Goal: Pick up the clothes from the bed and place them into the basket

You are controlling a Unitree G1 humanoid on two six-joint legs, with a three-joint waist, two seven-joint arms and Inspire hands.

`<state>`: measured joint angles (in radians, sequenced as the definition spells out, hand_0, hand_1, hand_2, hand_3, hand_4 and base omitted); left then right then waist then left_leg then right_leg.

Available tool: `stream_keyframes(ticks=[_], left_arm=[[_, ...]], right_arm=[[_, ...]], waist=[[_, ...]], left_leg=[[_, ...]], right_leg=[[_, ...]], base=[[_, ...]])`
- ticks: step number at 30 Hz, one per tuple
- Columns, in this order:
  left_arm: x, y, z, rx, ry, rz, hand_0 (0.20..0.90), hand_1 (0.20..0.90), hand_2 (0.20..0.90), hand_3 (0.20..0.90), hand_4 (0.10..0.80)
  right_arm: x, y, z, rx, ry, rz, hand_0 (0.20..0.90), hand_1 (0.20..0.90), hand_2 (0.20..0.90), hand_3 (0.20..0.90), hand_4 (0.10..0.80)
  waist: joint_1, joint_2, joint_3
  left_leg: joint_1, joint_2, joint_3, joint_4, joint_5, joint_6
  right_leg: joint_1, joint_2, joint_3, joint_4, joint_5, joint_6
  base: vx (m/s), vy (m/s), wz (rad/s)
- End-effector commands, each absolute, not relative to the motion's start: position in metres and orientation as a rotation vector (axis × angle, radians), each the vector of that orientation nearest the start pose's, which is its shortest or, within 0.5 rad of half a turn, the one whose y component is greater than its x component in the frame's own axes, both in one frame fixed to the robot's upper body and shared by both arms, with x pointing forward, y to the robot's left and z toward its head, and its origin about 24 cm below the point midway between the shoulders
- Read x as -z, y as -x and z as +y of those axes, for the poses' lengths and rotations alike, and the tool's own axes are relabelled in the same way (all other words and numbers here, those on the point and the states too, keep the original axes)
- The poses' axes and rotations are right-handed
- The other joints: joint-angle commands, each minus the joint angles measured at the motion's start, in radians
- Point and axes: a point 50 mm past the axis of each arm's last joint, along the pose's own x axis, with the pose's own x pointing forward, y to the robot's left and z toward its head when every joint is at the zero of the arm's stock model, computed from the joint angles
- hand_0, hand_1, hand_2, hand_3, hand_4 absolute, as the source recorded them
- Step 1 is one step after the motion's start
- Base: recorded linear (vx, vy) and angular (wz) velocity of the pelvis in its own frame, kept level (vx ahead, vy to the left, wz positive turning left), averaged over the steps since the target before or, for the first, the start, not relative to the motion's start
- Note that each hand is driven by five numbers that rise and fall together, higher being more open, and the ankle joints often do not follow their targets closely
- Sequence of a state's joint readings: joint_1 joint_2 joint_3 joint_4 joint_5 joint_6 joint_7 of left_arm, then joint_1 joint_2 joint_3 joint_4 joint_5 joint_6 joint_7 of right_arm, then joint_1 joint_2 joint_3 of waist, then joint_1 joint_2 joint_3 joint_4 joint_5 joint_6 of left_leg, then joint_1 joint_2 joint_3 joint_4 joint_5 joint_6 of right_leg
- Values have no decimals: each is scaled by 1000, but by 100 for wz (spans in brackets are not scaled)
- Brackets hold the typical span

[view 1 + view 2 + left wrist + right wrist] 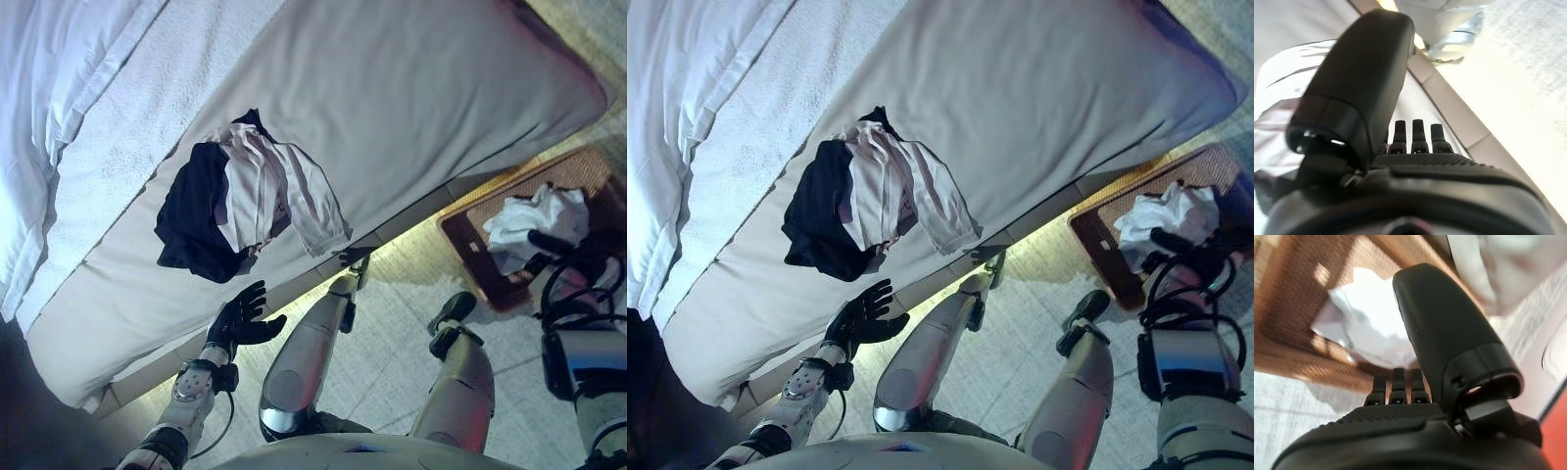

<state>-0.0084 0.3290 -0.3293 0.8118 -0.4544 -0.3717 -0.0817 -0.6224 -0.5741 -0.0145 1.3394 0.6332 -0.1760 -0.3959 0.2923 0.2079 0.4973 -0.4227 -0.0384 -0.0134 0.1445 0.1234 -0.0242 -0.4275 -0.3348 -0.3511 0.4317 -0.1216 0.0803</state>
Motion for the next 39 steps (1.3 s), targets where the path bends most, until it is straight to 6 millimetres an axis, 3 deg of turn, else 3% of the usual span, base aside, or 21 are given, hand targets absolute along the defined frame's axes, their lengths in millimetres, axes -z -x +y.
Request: stream_keyframes(ticks=[1, 2, 3, 4, 6, 9, 12, 14, 18, 19, 21, 24, 25, 27, 29, 32, 35, 36, 39], left_arm=[[94, -180, 239, 2, -59, 531, 900, 900, 900, 900, 800], [97, -175, 242, -8, -67, 555, 900, 900, 900, 900, 800], [98, -173, 244, -13, -67, 564, 900, 900, 900, 900, 800], [103, -166, 246, -18, -79, 593, 900, 900, 900, 900, 800], [109, -156, 248, -12, -109, 637, 900, 900, 900, 900, 800], [119, -145, 244, 70, -220, 715, 900, 900, 900, 900, 800], [125, -136, 243, 71, -241, 758, 900, 900, 900, 900, 800], [130, -125, 244, 46, -255, 792, 900, 900, 900, 900, 800], [131, -119, 256, 4, -262, 831, 900, 900, 900, 900, 800], [129, -123, 257, 15, -271, 834, 900, 900, 900, 900, 800], [127, -128, 259, 7, -277, 825, 900, 900, 900, 900, 800], [120, -138, 268, -54, -244, 793, 900, 900, 900, 900, 800], [116, -144, 273, -90, -229, 770, 900, 900, 900, 900, 800], [109, -154, 278, -117, -223, 730, 900, 900, 900, 900, 800], [99, -168, 287, -110, -253, 682, 900, 900, 900, 900, 800], [99, -165, 294, -117, -287, 700, 900, 900, 900, 900, 800], [102, -147, 304, -120, -320, 745, 900, 900, 900, 900, 800], [102, -147, 304, -119, -320, 747, 900, 900, 900, 900, 800], [106, -138, 301, -109, -304, 748, 900, 900, 900, 900, 800]], right_arm=[[-20, -290, -343, 688, 25, 189, 900, 900, 900, 900, 800], [-10, -295, -316, 602, 69, 195, 900, 900, 900, 900, 800], [-7, -296, -308, 561, 81, 197, 900, 900, 900, 900, 800], [4, -297, -284, 478, 74, 218, 900, 900, 900, 900, 800], [18, -291, -263, 410, 93, 247, 900, 900, 900, 900, 800], [38, -270, -242, 301, 77, 289, 900, 900, 900, 900, 800], [40, -267, -227, 176, 217, 301, 900, 900, 900, 900, 800], [41, -267, -215, 104, 337, 312, 900, 900, 900, 900, 800], [47, -268, -214, 28, 461, 369, 900, 900, 900, 900, 800], [49, -269, -215, 5, 503, 392, 900, 900, 900, 900, 800], [50, -271, -216, -18, 571, 409, 900, 900, 900, 900, 800], [45, -279, -220, -29, 628, 402, 900, 900, 900, 900, 800], [39, -287, -218, -43, 648, 390, 900, 900, 900, 900, 800], [29, -300, -220, -20, 657, 355, 900, 900, 900, 900, 800], [-9, -333, -226, 39, 656, 250, 900, 900, 900, 900, 800], [-31, -347, -234, 91, 661, 181, 900, 900, 900, 900, 800], [-66, -360, -244, 162, 666, 49, 900, 900, 900, 900, 800], [-66, -360, -244, 165, 664, 46, 900, 900, 900, 900, 800], [-97, -370, -235, 190, 708, -115, 900, 900, 900, 900, 800]], waist=[[25, -1, -74], [35, -17, -98], [38, -23, -105], [45, -36, -126], [48, -54, -155], [4, -83, -198], [14, -105, -221], [28, -130, -255], [57, -184, -325], [61, -204, -337], [35, -197, -333], [27, -185, -311], [30, -188, -299], [51, -197, -275], [112, -217, -219], [144, -221, -189], [178, -211, -154], [178, -211, -153], [190, -196, -133]], left_leg=[[-15, 53, -56, -16, 5, -63], [13, 71, -61, -53, 25, -75], [22, 77, -62, -63, 32, -79], [47, 96, -62, -91, 46, -89], [79, 130, -21, -113, 57, -105], [135, 228, 221, -82, 82, -132], [154, 196, 202, -94, 67, -122], [175, 166, 194, -83, 35, -99], [206, 110, 180, -55, -20, -51], [220, 68, 168, -40, -55, -13], [256, 53, 146, -28, -88, 10], [263, 77, 116, -13, -104, -3], [253, 81, 125, -8, -104, -2], [195, 93, 101, 14, -88, -15], [76, 100, 53, 41, -55, -33], [54, 98, 15, 19, -32, -38], [19, 81, -7, 24, -21, -37], [19, 80, -8, 24, -21, -37], [-4, 58, -8, 39, -23, -30]], right_leg=[[91, 30, -72, -29, -1, 1], [135, 45, -92, -45, -9, -6], [149, 50, -99, -51, -11, -9], [193, 61, -120, -69, -19, -17], [260, 65, -165, -92, -27, -26], [412, 48, -312, -142, -24, -38], [466, 42, -316, -141, -33, -24], [512, 38, -307, -156, -28, -12], [597, 16, -277, -189, 51, 32], [586, -43, -250, -112, 149, 69], [498, -60, -158, -42, 174, 71], [455, -20, -121, -81, 98, 36], [436, -24, -111, -66, 111, 36], [468, 15, -116, -140, 82, 30], [481, 56, -152, -209, 52, 20], [476, 69, -181, -221, 48, 20], [471, 68, -218, -223, 51, 22], [471, 67, -219, -221, 51, 22], [470, 60, -236, -222, 56, 26]], base=[[177, -58, 33], [181, -48, 34], [212, -42, 26], [164, -14, 19], [227, -19, 36], [228, 19, 153], [216, 139, 123], [351, 187, 32], [370, 181, 40], [378, 211, 45], [280, 122, 49], [84, -26, 52], [3, -114, 27], [-109, -257, 12], [-247, -331, 26], [-54, -90, 41], [5, 26, 28], [9, 77, 24], [-1, 124, 18]])
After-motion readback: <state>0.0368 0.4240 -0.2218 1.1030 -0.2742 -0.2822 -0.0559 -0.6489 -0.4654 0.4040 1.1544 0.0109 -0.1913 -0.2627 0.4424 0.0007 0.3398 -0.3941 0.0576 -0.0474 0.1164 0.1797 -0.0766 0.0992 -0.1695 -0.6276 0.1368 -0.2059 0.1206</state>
